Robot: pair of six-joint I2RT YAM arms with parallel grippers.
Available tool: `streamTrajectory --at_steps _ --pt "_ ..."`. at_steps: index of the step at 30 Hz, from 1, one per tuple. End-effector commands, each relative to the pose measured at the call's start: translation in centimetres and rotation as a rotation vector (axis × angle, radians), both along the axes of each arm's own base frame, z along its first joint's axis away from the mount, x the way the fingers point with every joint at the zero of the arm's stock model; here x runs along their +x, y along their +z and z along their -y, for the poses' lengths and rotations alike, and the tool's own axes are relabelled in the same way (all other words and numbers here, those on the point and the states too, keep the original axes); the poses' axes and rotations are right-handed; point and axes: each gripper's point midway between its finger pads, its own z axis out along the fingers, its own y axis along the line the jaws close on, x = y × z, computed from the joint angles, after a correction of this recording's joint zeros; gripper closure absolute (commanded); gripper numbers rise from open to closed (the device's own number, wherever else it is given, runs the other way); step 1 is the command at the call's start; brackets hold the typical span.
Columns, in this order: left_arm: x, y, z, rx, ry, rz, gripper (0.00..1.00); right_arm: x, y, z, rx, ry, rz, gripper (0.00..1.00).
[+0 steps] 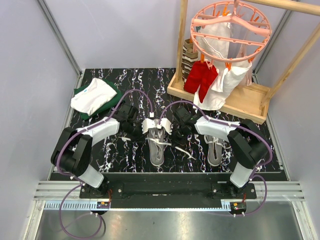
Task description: Tie the shoes
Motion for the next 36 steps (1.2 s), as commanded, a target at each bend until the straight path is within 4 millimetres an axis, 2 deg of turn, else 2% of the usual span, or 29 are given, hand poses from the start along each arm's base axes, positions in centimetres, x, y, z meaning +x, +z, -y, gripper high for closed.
streamTrajectory --at_steps 1,4,10,16,20,24,27,31,33,35,36 --pt "-0.2 0.6 1.5 -0.051 -0.055 0.013 0.91 1.1 1.2 -0.6 0.025 -0.006 0.064 1.0" --pt "-0.1 1.2 1.3 -0.054 -0.041 0.017 1.0 0.8 1.2 0.2 0.01 -0.014 0.078 1.0" --pt "0.4 2.4 -0.1 -0.068 0.004 0.037 1.0 -0.1 1.9 1.1 0.014 -0.046 0.077 1.0" --pt "2.8 3.5 -2.6 -0.053 0.097 0.064 1.0 -1.4 1.8 2.3 0.0 -0.057 0.064 1.0" --pt "3.0 3.4 -3.9 -0.027 0.124 0.057 1.0 -2.1 1.3 3.5 -0.034 -0.06 0.065 1.0" --pt "3.3 3.4 -4.4 -0.015 0.145 0.062 1.0 -2.2 0.9 4.0 -0.057 -0.077 0.051 1.0" --pt "3.3 3.7 -4.0 -0.042 0.176 0.032 1.0 -2.3 1.5 3.2 -0.028 -0.107 0.012 1.0" --pt "1.6 5.7 -1.5 -0.208 0.19 -0.089 1.0 -2.5 3.9 0.1 0.086 -0.172 -0.116 1.0" --pt "1.5 6.4 -0.7 -0.256 0.206 -0.105 1.0 -2.0 4.9 -1.2 0.12 -0.189 -0.141 1.0" --pt "1.6 7.5 -0.1 -0.302 0.234 -0.104 1.0 -1.6 5.7 -1.9 0.152 -0.221 -0.15 1.0" --pt "1.3 7.4 -0.1 -0.308 0.243 -0.112 1.0 -1.2 5.9 -1.9 0.157 -0.239 -0.135 1.0"
